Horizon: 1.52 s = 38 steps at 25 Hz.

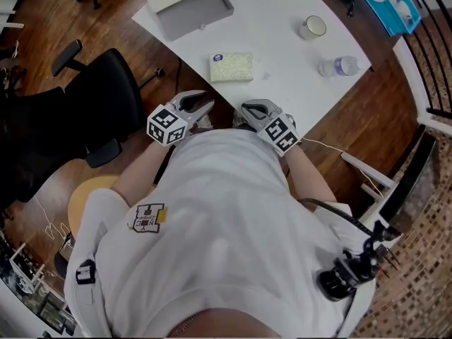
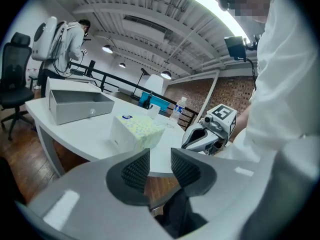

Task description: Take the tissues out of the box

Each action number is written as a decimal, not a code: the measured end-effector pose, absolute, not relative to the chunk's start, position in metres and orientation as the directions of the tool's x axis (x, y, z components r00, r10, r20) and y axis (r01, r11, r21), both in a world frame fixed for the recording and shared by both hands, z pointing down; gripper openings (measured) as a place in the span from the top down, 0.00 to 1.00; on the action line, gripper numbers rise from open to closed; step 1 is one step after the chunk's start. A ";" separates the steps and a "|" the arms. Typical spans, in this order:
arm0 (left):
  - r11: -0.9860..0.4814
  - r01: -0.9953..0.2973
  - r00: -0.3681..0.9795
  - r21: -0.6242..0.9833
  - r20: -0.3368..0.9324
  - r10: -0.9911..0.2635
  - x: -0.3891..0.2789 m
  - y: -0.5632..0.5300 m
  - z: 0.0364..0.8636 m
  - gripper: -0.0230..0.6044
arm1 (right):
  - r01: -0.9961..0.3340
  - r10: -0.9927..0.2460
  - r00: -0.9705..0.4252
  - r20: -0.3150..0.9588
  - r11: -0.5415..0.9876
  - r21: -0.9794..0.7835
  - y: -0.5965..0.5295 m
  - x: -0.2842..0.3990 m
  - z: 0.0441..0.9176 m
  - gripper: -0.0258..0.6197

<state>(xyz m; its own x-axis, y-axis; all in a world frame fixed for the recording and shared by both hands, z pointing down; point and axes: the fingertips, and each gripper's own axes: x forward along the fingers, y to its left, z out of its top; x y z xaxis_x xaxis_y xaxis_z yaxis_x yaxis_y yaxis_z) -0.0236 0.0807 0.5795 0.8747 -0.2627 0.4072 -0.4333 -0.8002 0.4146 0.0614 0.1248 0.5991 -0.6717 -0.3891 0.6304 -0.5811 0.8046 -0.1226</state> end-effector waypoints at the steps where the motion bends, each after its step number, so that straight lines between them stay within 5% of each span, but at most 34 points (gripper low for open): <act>1: -0.799 -0.434 0.875 0.416 0.407 -0.264 -0.024 0.081 0.579 0.76 | -0.577 -0.386 -0.674 0.629 0.807 -0.123 0.125 0.061 0.598 0.96; 38: -0.827 -0.393 0.891 0.402 0.389 -0.234 -0.024 0.080 0.571 0.80 | -0.494 -0.340 -0.702 0.625 0.865 -0.083 0.114 0.045 0.584 0.96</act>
<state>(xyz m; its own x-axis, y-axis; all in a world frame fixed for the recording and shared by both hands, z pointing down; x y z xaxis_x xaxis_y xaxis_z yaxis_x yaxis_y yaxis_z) -0.0235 0.0802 0.5714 0.8912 -0.2342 0.3886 -0.3927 -0.8270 0.4023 0.0452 0.1144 0.5837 -0.7022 -0.3405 0.6253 -0.4940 0.8655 -0.0834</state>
